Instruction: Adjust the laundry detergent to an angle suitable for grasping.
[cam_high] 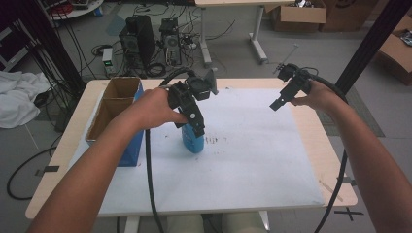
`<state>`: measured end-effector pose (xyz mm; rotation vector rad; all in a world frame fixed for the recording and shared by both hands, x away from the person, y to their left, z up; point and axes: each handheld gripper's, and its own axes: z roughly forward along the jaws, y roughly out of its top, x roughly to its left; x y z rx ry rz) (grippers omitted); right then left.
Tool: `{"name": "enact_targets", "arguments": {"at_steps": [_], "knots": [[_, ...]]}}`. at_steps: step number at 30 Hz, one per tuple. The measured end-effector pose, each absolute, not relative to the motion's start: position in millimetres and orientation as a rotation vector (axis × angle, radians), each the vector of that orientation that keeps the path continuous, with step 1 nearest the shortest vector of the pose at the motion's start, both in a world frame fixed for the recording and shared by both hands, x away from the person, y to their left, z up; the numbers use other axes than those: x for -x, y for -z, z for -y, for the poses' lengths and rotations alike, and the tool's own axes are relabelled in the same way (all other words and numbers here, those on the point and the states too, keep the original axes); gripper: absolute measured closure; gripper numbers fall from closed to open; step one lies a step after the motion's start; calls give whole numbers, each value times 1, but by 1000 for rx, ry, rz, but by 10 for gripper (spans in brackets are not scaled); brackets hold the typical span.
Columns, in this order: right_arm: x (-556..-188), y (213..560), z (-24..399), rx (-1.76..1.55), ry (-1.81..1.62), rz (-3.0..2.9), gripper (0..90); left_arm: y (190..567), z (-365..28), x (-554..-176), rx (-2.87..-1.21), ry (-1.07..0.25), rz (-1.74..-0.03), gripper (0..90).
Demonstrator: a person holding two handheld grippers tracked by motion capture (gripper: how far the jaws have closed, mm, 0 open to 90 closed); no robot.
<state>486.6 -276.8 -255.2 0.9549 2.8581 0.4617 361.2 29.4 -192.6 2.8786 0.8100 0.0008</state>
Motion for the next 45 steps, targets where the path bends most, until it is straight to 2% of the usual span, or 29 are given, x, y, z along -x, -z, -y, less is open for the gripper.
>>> {"name": "enact_targets", "arguments": {"at_steps": [6, 10, 23, 45], "knots": [[-482, 252, 277, -950, -465, -2851, 194, 190, -32, -360, -2876, -13, -823, 225], [-479, 250, 278, -958, -474, -2830, 159, 189, -32, -357, -2880, -22, -823, 225], [-472, 252, 279, -966, -494, -2826, 160, 188, -41, -357, -2873, -22, -839, 225], [-425, 240, 236, -950, -551, -2787, 158, 192, -67, -362, -2879, -29, -866, 225]]}}
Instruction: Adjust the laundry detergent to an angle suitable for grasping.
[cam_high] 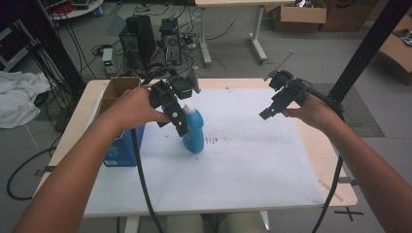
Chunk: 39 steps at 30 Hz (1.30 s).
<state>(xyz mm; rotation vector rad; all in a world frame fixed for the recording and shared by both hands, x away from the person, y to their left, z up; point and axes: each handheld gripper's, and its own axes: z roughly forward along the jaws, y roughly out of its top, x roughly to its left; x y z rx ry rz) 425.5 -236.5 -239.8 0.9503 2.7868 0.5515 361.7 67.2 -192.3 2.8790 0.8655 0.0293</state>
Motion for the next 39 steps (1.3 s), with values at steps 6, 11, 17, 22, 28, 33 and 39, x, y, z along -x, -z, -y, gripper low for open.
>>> {"name": "enact_targets", "arguments": {"at_steps": [6, 11, 17, 22, 28, 33, 39], "knots": [[-411, 245, 219, -951, -579, -2808, 160, 194, -76, -362, -2881, -26, -869, 225], [-402, 247, 199, -952, -602, -2816, 159, 196, -81, -362, -2889, -30, -869, 225], [-393, 251, 185, -999, -641, -2800, 159, 198, -89, -361, -2890, -26, -874, 227], [-388, 259, 171, -1020, -672, -2800, 162, 199, -93, -361, -2890, -26, -874, 227], [-386, 265, 155, -1088, -677, -2795, 160, 199, -97, -362, -2887, -26, -878, 227], [-383, 268, 144, -1096, -709, -2779, 159, 201, -99, -362, -2892, -27, -871, 227], [-380, 272, 129, -1129, -776, -2730, 158, 204, -99, -362, -2906, -19, -856, 228]]}}
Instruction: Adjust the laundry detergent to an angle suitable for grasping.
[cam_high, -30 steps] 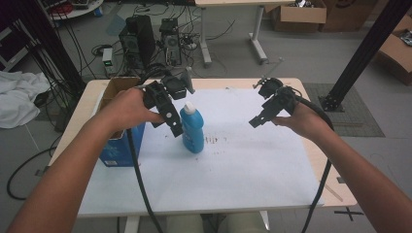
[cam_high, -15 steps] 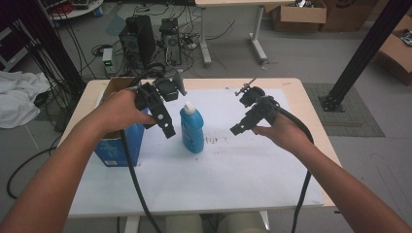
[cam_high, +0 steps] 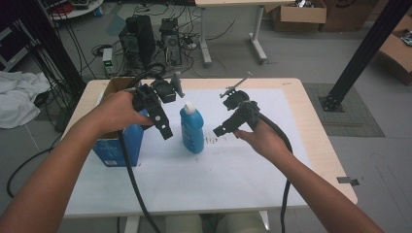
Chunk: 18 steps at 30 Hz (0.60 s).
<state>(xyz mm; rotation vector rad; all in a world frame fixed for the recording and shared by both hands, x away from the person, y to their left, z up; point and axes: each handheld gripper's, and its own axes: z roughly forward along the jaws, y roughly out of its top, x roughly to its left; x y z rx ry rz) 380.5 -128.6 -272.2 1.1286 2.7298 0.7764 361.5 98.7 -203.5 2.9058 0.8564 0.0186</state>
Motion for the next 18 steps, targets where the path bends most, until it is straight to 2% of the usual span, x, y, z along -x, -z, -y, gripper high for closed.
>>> {"name": "enact_targets", "arguments": {"at_steps": [18], "knots": [[-375, 290, 102, -1206, -943, -2594, 156, 204, -107, -358, -2911, -24, -854, 228]]}}
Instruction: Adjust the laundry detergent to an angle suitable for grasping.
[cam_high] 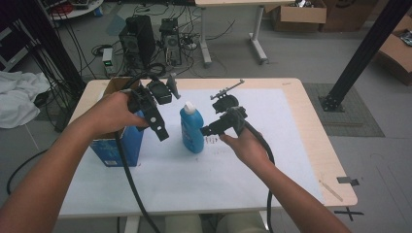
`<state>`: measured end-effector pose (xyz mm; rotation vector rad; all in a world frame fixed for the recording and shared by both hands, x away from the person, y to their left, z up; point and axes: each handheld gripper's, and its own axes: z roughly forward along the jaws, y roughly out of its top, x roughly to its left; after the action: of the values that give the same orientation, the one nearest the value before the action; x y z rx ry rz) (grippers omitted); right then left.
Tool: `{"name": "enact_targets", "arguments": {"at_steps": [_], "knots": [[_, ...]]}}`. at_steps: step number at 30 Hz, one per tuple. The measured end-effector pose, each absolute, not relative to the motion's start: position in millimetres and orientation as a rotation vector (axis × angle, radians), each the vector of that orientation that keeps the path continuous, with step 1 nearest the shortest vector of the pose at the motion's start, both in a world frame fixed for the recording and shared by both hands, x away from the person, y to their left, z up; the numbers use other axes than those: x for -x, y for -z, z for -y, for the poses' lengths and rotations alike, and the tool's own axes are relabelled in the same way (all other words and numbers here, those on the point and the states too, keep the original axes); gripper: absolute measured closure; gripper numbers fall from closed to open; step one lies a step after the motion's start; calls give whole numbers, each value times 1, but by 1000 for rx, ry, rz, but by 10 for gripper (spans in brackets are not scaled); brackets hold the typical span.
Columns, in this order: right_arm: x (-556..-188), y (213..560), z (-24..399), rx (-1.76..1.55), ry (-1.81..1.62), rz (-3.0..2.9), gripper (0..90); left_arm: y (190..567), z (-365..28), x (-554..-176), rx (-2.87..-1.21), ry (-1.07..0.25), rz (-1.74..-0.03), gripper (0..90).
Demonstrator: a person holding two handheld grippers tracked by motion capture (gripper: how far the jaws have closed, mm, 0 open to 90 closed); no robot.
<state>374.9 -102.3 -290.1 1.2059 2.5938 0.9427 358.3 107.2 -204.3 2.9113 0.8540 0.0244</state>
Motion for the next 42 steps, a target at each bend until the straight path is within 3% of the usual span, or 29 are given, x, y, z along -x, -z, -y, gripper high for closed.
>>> {"name": "enact_targets", "arguments": {"at_steps": [42], "knots": [[-387, 323, 56, -1267, -985, -2490, 155, 211, -115, -360, -2903, -18, -859, 229]]}}
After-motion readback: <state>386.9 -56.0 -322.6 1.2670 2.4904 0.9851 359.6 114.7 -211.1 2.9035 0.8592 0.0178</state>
